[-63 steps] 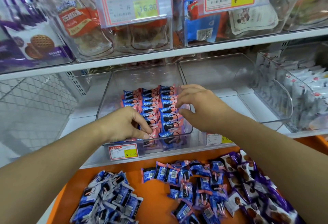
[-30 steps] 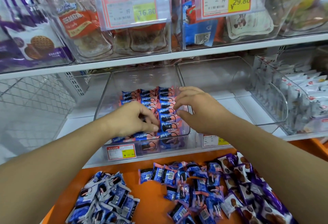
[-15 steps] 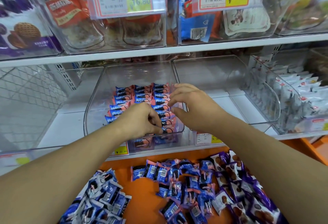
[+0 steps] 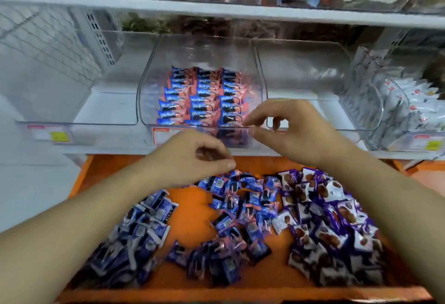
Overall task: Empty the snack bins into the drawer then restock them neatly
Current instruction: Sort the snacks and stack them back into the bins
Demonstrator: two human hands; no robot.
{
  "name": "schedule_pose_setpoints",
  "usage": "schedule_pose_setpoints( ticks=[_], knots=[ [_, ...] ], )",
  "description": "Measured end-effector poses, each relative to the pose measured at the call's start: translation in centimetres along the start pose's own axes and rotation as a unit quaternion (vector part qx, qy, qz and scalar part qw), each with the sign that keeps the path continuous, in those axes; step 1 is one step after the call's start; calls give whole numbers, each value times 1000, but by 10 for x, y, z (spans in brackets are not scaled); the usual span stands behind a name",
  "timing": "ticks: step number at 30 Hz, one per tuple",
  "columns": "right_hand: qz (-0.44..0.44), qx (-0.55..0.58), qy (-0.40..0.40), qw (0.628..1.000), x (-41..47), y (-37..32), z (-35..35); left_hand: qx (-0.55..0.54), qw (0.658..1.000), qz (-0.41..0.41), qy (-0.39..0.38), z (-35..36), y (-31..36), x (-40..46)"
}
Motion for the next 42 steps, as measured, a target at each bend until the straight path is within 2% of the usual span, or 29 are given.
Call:
schedule_pose_setpoints(
  ticks=[3,6,9,11,14,18,21,26,34,38,42],
  knots=[
    [45,-3,-152,987,-32,2,56,51,991,-90,-85,42,-59,-13],
    [79,-69,-322,941,-70,34,131,124,970,-145,-148,84,-130,-13],
    [123,-86,-410,900,-101,68,191,142,959,-154,-191,121,-189,-9],
    [133,-81,-435,887,-113,86,223,133,952,-151,-229,143,-219,-4],
    [143,-37,-438,887,-121,105,265,86,947,-133,-279,173,-253,6],
    [110,-72,-435,891,-131,111,304,92,946,-124,-284,195,-270,12],
    [123,-39,-415,901,-135,112,315,100,944,-156,-274,195,-273,13],
    [185,36,-393,900,-125,118,299,137,925,-184,-302,187,-279,5],
    [225,56,-342,911,-109,115,263,190,918,-174,-302,187,-271,-1],
    [235,63,-345,906,-104,112,261,160,919,-202,-299,183,-270,-2],
    [254,99,-344,898,-84,102,243,99,925,-255,-262,157,-250,-2]
  ],
)
Point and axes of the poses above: each hand's wrist, its own x-axis towards the middle knuckle, its own z-axis out of the palm, y = z × x, the point moved 3 cm from there along x, towards the middle knuckle, and after that the axes turned 7 degrees about -z, right-handed, at the moved point
